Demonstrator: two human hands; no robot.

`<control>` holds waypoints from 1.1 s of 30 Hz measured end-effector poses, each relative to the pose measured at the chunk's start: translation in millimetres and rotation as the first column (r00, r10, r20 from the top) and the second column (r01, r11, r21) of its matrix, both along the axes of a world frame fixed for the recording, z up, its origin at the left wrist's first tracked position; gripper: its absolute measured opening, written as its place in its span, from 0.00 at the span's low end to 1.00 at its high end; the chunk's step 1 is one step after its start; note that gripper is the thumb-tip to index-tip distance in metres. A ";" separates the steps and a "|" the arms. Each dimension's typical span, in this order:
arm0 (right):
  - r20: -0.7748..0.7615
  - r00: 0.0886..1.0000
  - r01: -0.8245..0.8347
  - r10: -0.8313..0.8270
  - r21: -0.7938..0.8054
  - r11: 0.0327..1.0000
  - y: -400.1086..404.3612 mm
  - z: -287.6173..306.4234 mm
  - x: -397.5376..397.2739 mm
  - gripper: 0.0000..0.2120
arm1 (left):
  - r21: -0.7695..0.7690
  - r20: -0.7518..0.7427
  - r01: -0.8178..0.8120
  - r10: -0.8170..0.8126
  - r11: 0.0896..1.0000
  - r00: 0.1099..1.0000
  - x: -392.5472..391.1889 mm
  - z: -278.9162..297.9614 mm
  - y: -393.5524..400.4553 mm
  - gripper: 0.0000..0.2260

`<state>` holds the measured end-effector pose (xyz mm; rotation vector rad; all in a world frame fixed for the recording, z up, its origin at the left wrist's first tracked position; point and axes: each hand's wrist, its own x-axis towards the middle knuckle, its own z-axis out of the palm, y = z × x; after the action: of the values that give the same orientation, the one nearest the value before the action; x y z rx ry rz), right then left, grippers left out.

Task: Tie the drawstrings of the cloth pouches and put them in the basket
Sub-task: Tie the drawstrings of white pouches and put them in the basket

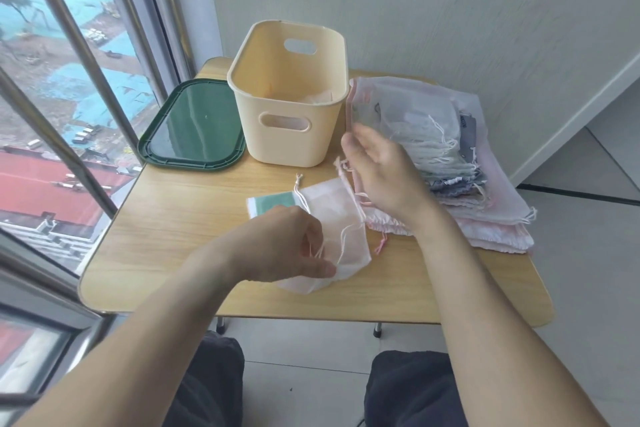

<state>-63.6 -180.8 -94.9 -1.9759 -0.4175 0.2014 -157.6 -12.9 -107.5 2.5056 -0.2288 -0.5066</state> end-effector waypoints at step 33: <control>0.055 0.991 -0.103 0.121 -0.258 0.961 -14.5 -26.4 -57.2 0.06 | -0.307 0.489 -0.179 0.316 0.935 0.813 4.1 -8.8 -15.9 0.05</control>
<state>-120.8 -195.3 -121.3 -2.2185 -0.5738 0.2697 -153.5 -28.8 -116.3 2.3233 -0.1527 0.3253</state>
